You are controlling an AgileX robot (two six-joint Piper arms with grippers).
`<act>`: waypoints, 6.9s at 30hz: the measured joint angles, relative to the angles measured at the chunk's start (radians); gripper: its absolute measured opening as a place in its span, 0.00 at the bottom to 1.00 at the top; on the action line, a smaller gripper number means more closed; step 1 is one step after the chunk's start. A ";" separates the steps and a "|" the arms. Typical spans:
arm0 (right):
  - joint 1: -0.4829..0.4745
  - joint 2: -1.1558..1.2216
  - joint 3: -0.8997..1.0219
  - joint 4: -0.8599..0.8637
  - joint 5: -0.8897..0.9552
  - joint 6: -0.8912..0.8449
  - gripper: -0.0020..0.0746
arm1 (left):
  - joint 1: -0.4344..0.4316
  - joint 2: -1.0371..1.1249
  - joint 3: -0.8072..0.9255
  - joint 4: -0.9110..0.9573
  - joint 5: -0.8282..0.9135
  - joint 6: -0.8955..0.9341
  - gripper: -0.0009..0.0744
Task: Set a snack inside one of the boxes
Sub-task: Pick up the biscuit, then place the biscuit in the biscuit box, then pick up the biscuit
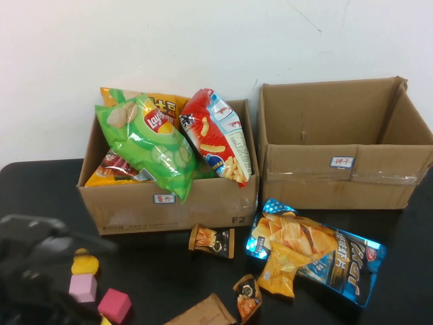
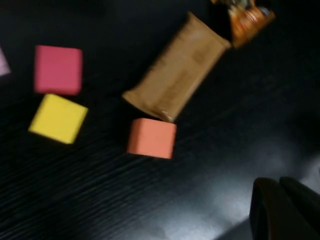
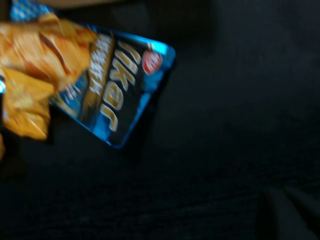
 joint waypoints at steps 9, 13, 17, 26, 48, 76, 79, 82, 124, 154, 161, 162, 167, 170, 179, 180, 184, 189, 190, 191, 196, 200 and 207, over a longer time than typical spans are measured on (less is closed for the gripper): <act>0.000 0.000 0.000 0.010 -0.029 0.000 0.02 | -0.337 0.297 -0.157 0.156 -0.135 -0.028 0.01; 0.000 0.000 0.000 0.012 -0.029 0.000 0.02 | -0.509 0.417 -0.190 0.327 -0.217 -0.061 0.16; 0.000 0.000 0.000 0.014 -0.031 0.000 0.02 | -0.612 0.530 -0.223 0.458 -0.248 -0.100 0.60; 0.000 0.000 0.000 0.015 -0.033 0.000 0.02 | -0.674 0.780 -0.332 0.534 -0.335 -0.215 0.92; 0.000 0.000 0.000 0.015 -0.041 0.000 0.02 | -0.676 1.040 -0.508 0.630 -0.289 -0.373 0.92; 0.000 0.000 0.000 0.022 -0.042 0.000 0.02 | -0.650 1.087 -0.508 0.723 -0.332 -0.456 0.92; 0.000 0.000 0.000 0.024 -0.043 0.000 0.02 | -0.648 1.095 -0.508 0.717 -0.325 -0.452 0.92; 0.000 0.000 0.000 0.024 -0.043 0.000 0.02 | -0.648 1.095 -0.510 0.717 -0.324 -0.448 0.91; 0.000 0.000 0.000 0.049 -0.045 0.003 0.02 | -0.648 1.106 -1.622 0.717 0.020 -0.400 0.59; 0.000 0.007 0.000 0.051 -0.049 -0.003 0.02 | -0.564 1.322 -1.654 0.701 -0.566 -0.472 0.59; 0.000 0.008 0.000 0.059 -0.049 -0.003 0.02 | -0.567 1.339 -1.654 0.663 -0.608 -0.486 0.82; 0.000 0.008 0.000 0.059 -0.049 -0.003 0.02 | -0.567 1.339 -1.654 0.667 -0.597 -0.486 0.86; 0.000 0.008 0.000 0.060 -0.049 -0.021 0.02 | -0.567 1.312 -1.654 0.750 -0.462 -0.471 0.80; 0.000 0.008 0.000 0.060 -0.049 -0.027 0.02 | -0.567 1.250 -1.654 0.770 -0.327 -0.471 0.55; 0.000 0.008 0.000 0.063 -0.049 -0.051 0.02 | -0.567 0.968 -1.654 0.761 0.040 -0.381 0.04; 0.000 0.008 0.000 0.064 -0.049 -0.058 0.02 | -0.567 0.942 -1.654 0.761 0.088 -0.376 0.03; 0.000 0.008 0.000 0.102 -0.049 -0.115 0.02 | -0.567 0.863 -1.654 0.722 0.246 -0.351 0.02; 0.000 0.008 0.000 0.203 -0.049 -0.237 0.02 | -0.567 0.799 -1.654 0.639 0.339 -0.322 0.02; 0.002 0.008 0.000 0.228 -0.049 -0.270 0.02 | -0.567 0.792 -1.654 0.625 0.355 -0.320 0.02; 0.004 0.008 0.000 0.256 -0.049 -0.307 0.02 | -0.567 0.782 -1.654 0.616 0.372 -0.320 0.02; 0.037 0.008 0.000 0.417 -0.030 -0.513 0.02 | -0.567 0.735 -1.644 0.584 0.393 -0.314 0.01; 0.066 0.008 0.000 0.544 -0.016 -0.666 0.02 | -0.567 0.656 -1.539 0.601 0.388 -0.316 0.01; 0.079 0.008 0.000 0.636 0.001 -0.783 0.02 | -0.567 0.372 -1.069 0.699 0.204 -0.368 0.01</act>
